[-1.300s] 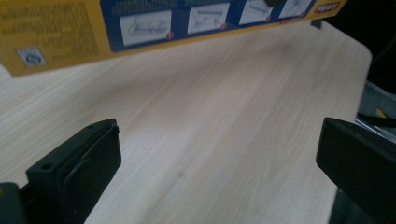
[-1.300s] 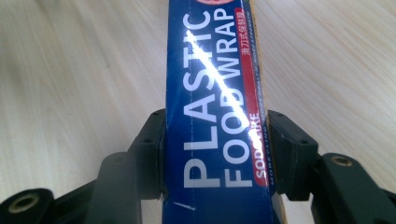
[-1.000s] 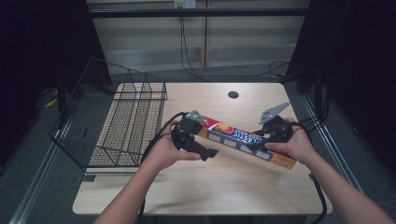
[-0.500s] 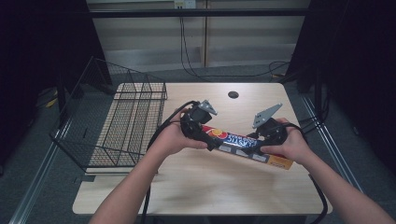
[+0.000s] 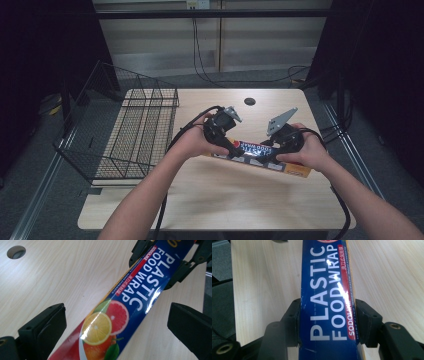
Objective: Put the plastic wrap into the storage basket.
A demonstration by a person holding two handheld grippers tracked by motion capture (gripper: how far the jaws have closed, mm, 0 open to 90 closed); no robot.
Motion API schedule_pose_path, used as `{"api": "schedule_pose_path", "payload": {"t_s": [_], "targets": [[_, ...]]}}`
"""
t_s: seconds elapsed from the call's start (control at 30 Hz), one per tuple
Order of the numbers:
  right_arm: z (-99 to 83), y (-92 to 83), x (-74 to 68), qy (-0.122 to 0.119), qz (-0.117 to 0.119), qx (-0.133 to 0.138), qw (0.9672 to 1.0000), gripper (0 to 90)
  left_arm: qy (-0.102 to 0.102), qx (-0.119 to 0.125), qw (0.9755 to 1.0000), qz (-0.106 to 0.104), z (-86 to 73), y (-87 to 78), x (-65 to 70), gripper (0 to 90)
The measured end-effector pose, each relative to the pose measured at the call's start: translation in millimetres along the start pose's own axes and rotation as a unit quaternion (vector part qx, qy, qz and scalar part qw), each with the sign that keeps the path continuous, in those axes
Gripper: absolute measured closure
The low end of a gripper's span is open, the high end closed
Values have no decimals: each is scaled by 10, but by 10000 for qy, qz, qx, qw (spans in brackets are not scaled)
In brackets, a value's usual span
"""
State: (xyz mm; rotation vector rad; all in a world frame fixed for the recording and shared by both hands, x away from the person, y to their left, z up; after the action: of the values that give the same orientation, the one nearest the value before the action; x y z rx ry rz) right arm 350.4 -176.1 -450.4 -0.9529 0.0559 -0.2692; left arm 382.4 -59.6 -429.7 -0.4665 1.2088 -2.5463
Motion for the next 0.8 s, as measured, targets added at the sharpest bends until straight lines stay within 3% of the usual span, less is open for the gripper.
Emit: {"api": "schedule_pose_path", "payload": {"t_s": [0.17, 0.33, 0.53, 0.57, 0.63, 0.67, 0.7, 0.73, 0.8], "targets": [[24, 17, 1, -58, 64, -13, 10000, 460, 191, -195, 9996, -70, -12, 105, 0, 22], [85, -2, 11, -167, 103, -7, 9998, 460, 192, -250, 9991, -287, -11, 193, 31, 31], [142, -43, 31, -228, 93, 28, 9997, 459, 273, -254, 9988, -305, -20, 215, 16, 37], [168, -57, 26, -301, 127, 40, 9995, 459, 321, -392, 9982, -326, -49, 225, 9, 56], [180, -60, 28, -319, 137, 54, 9994, 459, 387, -433, 9978, -307, -55, 233, 11, 61], [185, -57, 29, -346, 125, 22, 9993, 459, 432, -470, 9974, -338, -58, 236, 20, 75], [190, -50, 22, -429, 156, -30, 9990, 459, 437, -574, 9966, -389, -65, 246, 45, 157], [190, -50, 22, -429, 156, -30, 9990, 459, 437, -574, 9966, -389, -65, 246, 45, 164], [201, -38, 3, -531, 218, -10, 9983, 458, 582, -691, 9950, -421, -72, 253, 81, 235]]}}
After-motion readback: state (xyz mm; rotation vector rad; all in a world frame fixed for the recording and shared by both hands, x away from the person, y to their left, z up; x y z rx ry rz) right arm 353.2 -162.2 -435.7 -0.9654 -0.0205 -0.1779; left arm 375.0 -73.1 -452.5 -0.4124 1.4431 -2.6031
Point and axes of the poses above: each handheld gripper's, and its own axes: y roughly forward along the jaws, z roughly out of its top, x roughly to its right, the point moved 9 cm from there along y, roughly forward along the jaws, and after that the axes turned 10 degrees about -y, right-handed, at the moved point
